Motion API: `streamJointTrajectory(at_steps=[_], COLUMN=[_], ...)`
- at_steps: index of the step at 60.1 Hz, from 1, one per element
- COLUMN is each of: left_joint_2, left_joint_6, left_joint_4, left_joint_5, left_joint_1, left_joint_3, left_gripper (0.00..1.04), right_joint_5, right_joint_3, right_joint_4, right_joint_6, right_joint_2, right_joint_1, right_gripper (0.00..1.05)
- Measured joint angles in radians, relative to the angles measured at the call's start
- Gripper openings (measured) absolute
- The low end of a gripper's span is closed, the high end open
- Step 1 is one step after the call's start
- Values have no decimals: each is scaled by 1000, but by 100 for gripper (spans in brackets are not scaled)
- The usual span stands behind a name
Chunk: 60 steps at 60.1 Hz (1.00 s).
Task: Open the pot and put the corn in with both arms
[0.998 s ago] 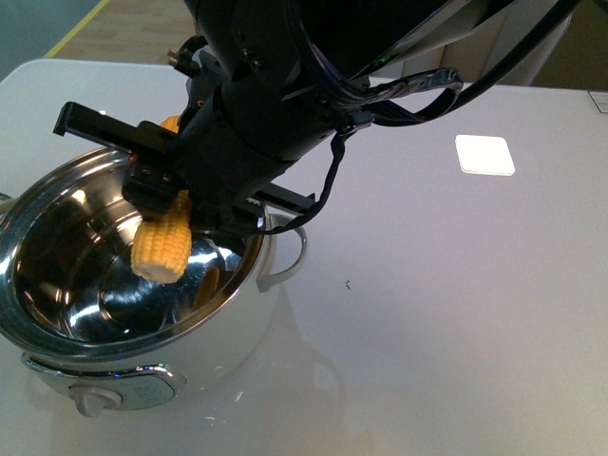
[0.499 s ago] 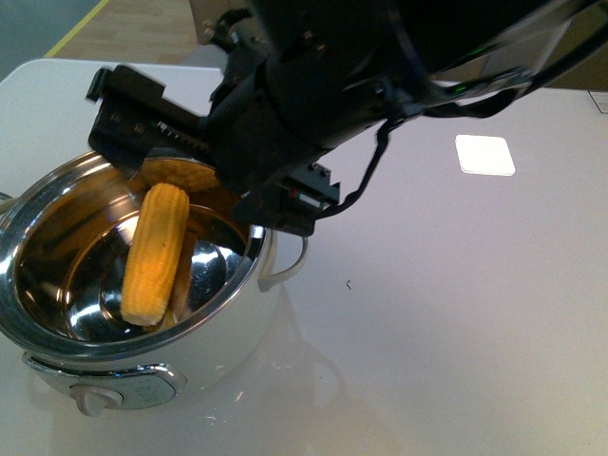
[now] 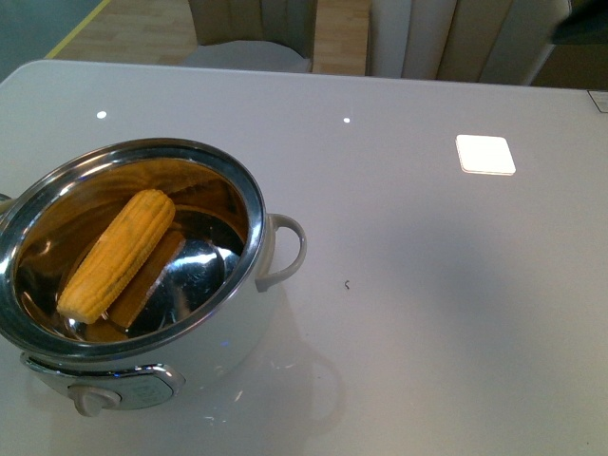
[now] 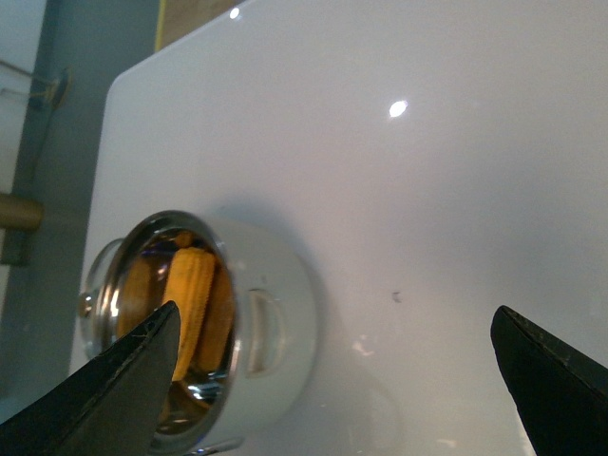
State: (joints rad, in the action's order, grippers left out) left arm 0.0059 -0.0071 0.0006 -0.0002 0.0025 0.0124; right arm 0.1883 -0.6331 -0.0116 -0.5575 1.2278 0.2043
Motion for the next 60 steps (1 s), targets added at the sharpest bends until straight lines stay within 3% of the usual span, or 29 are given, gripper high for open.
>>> streamJointTrajectory(at_steps=[16,18,22,29,49,60], left_joint_2=[0,0,0,0,0,0], left_joint_6=[0,0,0,0,0,0], left_joint_4=[0,0,0,0,0,0], left_joint_5=[0,0,0,0,0,0], left_joint_1=[0,0,0,0,0,0], left_joint_3=[0,0,0,0,0,0], left_gripper=[98,98,98,98,98,98], right_joint_5=[71,21,-134,-182,-186,-187], right_joint_3=[113,143,275,405,518,563], right_joint_4=[214,156,-148,-435,-427,-376], right_joint_6=[167,211,347,481,546,552], right_joint_2=[-365,-399,-471,-534,-668,-764], right_joint_1=[-261,-264,-228,-210,-209,-208], right_gripper=[96,93,81,60,2,2])
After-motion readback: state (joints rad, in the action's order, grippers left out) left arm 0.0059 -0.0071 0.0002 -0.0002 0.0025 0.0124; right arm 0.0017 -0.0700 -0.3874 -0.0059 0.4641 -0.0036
